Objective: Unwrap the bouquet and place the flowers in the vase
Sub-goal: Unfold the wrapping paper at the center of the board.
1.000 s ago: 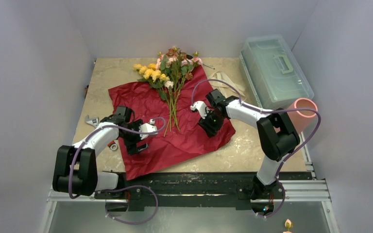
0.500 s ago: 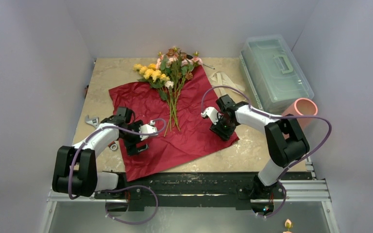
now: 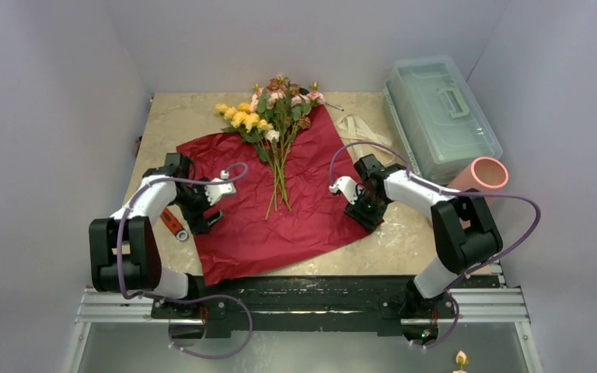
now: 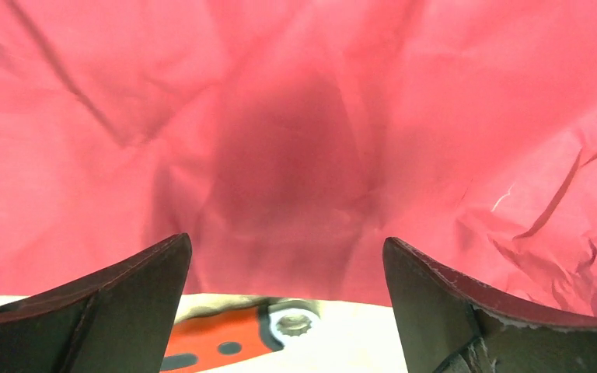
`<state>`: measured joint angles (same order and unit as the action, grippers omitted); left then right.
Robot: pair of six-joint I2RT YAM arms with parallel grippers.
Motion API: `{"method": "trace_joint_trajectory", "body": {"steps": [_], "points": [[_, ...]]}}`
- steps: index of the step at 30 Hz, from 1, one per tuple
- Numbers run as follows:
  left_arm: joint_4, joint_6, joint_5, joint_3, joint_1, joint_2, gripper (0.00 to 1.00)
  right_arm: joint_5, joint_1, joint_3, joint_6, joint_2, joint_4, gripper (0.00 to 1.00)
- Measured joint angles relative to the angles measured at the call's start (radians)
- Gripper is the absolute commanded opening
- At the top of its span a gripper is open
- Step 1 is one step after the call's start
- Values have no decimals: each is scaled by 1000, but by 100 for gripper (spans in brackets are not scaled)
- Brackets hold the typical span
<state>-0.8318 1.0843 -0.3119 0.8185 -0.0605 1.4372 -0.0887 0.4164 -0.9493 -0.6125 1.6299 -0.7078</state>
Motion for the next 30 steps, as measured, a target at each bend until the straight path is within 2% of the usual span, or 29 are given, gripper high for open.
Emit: {"method": "trace_joint_trajectory", "body": {"steps": [5, 10, 13, 14, 17, 22, 26, 30], "points": [[-79, -68, -108, 198, -5, 8, 92, -37, -5, -36, 16, -77, -114, 56], [-4, -260, -220, 341, -4, 8, 91, -116, -5, -197, 93, -161, -142, 57], [92, -445, -267, 349, 12, 8, 81, -172, -5, -304, 171, -166, -118, 59], [137, -522, -272, 346, 29, 8, 75, -192, -5, -328, 200, -163, -101, 60], [307, -748, -244, 321, 122, 8, 62, -233, -5, -375, 282, -146, -56, 60], [527, -1067, -154, 277, 259, 45, 55, -296, -5, -465, 415, -34, 28, 59], [642, -1248, -101, 275, 254, 143, 53, -328, 3, -581, 523, 124, 106, 58], [733, -1360, -87, 241, 250, 212, 54, -346, 21, -706, 625, 296, 186, 58]]}}
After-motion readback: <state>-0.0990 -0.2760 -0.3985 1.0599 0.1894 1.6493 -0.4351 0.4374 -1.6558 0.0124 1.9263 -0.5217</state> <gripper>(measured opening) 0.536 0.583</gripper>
